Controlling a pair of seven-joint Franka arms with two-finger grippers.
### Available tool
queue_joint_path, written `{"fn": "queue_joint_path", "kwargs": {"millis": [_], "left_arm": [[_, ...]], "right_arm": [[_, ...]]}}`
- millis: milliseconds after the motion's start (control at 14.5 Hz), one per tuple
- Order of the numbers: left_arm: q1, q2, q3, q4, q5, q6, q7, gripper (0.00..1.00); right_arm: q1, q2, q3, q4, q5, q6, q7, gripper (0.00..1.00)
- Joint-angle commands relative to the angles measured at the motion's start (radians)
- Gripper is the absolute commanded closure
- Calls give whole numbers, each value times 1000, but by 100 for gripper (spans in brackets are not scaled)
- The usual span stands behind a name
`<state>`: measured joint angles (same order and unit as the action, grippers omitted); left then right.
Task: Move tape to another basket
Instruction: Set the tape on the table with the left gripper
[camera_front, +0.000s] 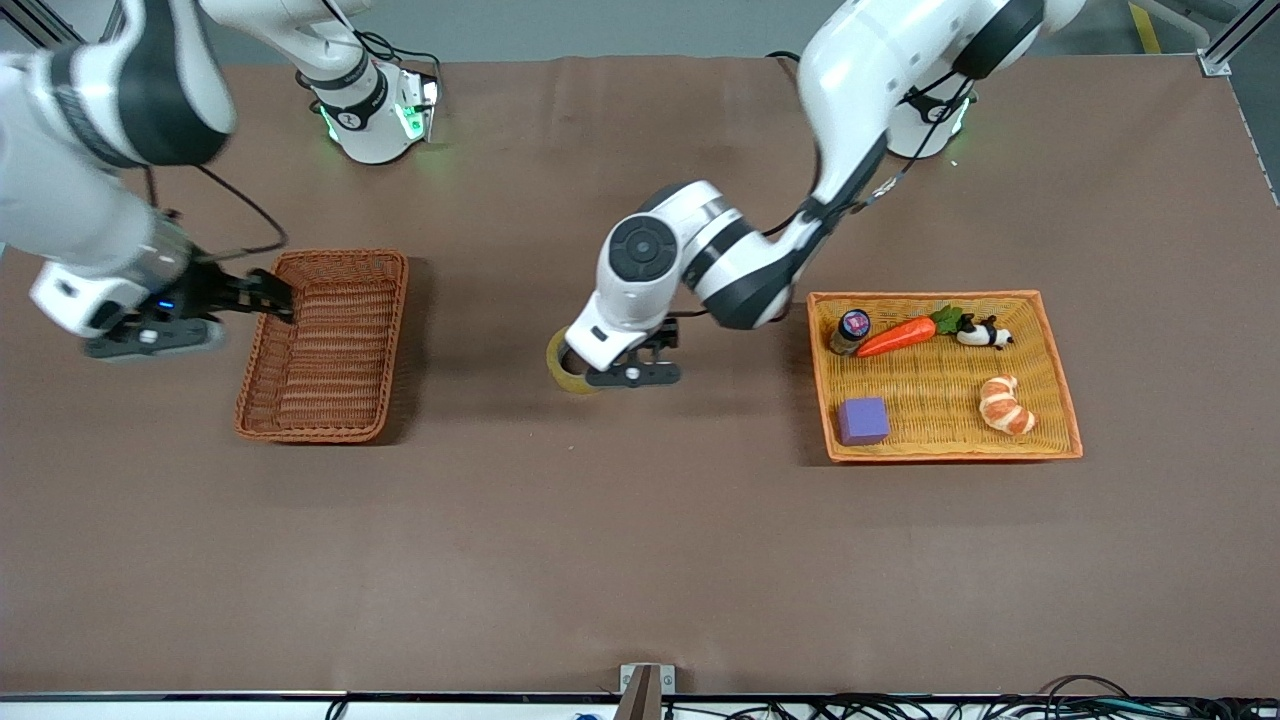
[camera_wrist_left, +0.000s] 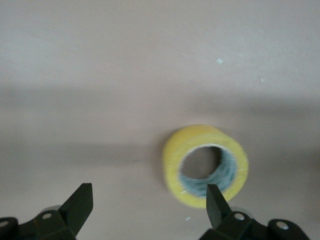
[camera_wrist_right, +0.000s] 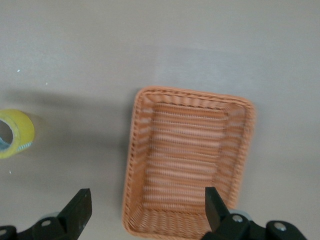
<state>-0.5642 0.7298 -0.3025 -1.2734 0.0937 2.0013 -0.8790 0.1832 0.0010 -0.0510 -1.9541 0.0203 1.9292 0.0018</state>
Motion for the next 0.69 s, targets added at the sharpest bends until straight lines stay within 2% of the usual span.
{"fn": "queue_joint_path", "kwargs": {"millis": [0,138,275,413,619], "left_arm": [[105,-226,-1,-188,14,-49,70,0],[205,-358,-13,-289,0,-50,173,0],[303,-475,-27,-375,-47,-50,271,0],[392,-573,-29,-432,-104,-61,403,0],[528,-658,-26,-428,-164,-258,567,0]], "right_arm": [[6,17,138,-72,7,85,157,0],[9,86,244,-72,7,123,304,0],[18,172,339,-74,7,241,430,0],[28,259,407,-72,4,354,550,0],[96,393,427,-65,-64,495,708,0]]}}
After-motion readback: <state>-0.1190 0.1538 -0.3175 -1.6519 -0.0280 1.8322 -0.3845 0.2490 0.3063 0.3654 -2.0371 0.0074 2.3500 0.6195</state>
